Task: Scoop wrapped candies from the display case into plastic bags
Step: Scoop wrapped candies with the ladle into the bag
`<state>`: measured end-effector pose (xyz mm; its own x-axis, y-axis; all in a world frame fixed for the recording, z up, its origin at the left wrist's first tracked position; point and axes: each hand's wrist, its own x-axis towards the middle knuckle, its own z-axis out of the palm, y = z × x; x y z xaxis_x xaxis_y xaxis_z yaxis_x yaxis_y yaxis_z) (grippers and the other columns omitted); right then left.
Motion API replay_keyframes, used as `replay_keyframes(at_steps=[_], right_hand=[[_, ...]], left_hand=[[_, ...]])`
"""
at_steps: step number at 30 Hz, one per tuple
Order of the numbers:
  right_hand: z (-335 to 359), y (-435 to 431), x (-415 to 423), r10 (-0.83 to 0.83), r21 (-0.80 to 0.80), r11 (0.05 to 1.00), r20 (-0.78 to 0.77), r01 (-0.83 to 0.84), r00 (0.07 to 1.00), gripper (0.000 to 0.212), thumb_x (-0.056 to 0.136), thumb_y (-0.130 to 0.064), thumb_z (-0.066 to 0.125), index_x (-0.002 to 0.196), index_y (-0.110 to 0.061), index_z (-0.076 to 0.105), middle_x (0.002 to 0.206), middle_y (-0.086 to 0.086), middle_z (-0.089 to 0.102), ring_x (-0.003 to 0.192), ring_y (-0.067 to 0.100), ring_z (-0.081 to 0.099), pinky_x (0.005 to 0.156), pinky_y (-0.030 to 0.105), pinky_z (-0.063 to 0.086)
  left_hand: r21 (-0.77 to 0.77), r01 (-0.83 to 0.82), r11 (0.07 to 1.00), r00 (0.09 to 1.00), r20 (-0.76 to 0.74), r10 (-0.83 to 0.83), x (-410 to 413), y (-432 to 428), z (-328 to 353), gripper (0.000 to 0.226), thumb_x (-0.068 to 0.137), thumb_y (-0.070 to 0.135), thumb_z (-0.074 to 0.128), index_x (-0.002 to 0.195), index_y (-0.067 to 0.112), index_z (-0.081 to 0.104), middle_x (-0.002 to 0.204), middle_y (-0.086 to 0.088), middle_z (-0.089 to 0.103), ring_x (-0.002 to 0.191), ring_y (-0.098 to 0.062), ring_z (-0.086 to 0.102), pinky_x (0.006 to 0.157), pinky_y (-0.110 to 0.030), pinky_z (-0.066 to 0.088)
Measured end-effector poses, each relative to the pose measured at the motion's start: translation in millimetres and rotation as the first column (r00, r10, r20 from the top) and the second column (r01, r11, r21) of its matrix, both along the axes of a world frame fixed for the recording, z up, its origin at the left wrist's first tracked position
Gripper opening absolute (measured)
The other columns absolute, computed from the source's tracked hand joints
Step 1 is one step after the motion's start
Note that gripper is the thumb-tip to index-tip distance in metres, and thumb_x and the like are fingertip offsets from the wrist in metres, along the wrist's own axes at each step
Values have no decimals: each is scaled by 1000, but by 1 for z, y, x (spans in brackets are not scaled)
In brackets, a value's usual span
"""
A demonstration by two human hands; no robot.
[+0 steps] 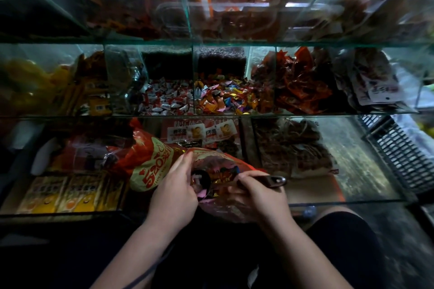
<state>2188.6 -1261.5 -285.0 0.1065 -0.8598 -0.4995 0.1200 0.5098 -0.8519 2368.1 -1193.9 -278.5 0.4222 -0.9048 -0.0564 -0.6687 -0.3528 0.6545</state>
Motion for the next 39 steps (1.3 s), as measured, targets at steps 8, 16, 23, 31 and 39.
replay_keyframes(at_steps=[8,16,23,31,39], right_hand=[[43,-9,-48,-169,-1,985,178,172,969,9,97,-6,59,89,-6,63,72,19,74,79,43,76,59,36,63],[95,9,-79,-64,-184,978,187,99,980,12,70,2,74,69,-10,76,72,19,71,80,48,75,65,37,63],[125,25,-87,-30,-223,971,241,85,970,19,54,0,74,71,-8,76,76,26,70,78,46,75,64,36,64],[140,27,-99,-78,-236,960,283,148,956,14,58,-3,72,67,-13,77,67,19,70,75,43,76,63,35,64],[155,-1,-90,-211,-186,935,399,304,893,13,82,6,60,88,-6,61,65,10,71,75,33,78,61,28,63]], left_hand=[[-7,38,999,996,-82,-39,-4,-6,8,73,95,8,51,160,30,24,164,16,22,144,4,19,112,-13,10],[45,154,987,969,191,-159,-23,-22,11,60,99,64,36,154,40,31,167,12,7,152,-10,0,122,-46,14],[-35,141,989,953,276,-126,-38,-31,10,67,98,68,16,158,39,21,169,5,0,153,-13,-7,124,-44,-4],[-214,248,945,955,216,-202,-45,-40,32,57,105,53,35,155,25,36,161,9,32,152,-10,19,124,-43,21],[-364,298,882,948,218,-230,-40,-104,72,51,103,42,50,147,17,49,155,-1,44,146,-17,33,119,-45,32]])
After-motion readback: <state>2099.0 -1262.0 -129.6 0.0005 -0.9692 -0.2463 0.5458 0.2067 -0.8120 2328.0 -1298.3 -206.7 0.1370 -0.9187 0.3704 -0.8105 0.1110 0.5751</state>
